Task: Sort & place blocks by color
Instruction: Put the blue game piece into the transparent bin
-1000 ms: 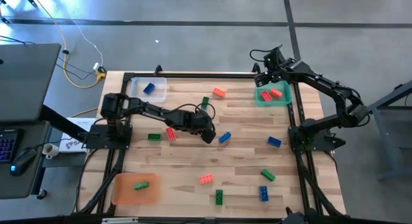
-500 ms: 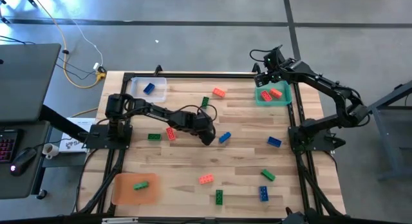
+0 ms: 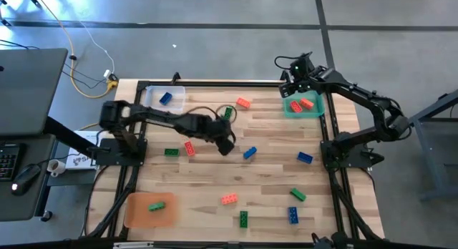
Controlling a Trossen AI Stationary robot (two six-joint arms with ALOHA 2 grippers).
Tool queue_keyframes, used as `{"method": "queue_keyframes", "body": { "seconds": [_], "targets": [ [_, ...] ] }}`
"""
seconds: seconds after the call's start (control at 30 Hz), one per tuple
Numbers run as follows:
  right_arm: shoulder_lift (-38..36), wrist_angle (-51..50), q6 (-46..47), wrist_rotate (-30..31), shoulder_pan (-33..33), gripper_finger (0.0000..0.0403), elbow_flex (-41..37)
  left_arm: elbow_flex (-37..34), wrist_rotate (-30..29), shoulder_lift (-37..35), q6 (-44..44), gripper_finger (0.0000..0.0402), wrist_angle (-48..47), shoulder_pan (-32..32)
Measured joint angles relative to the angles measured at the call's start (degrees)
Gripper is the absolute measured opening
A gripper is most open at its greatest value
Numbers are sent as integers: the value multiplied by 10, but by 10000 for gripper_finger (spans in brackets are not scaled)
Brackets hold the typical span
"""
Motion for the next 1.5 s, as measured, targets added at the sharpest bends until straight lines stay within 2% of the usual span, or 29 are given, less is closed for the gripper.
{"method": "queue_keyframes", "body": {
  "seconds": [0.43,0.63,0.73,0.83,0.97,1.1,1.23,1.5],
  "targets": [
    [0,137,33,-18,87,209,0,0,-97,-218,27,62,-130,110],
    [0,192,33,-85,108,209,0,0,-139,-270,37,62,-202,172],
    [0,222,42,-108,116,209,0,0,-139,-274,40,62,-246,210],
    [0,264,47,-104,127,209,0,0,-135,-272,57,62,-278,247],
    [1,326,46,-81,141,209,0,-9,-113,-264,91,62,-280,295],
    [1,373,47,-83,143,209,0,-13,-89,-249,105,62,-283,340],
    [1,377,49,-80,143,209,0,-13,-41,-223,121,62,-284,376],
    [1,363,58,-78,145,209,0,-13,7,-154,131,62,-292,414]
  ]
}}
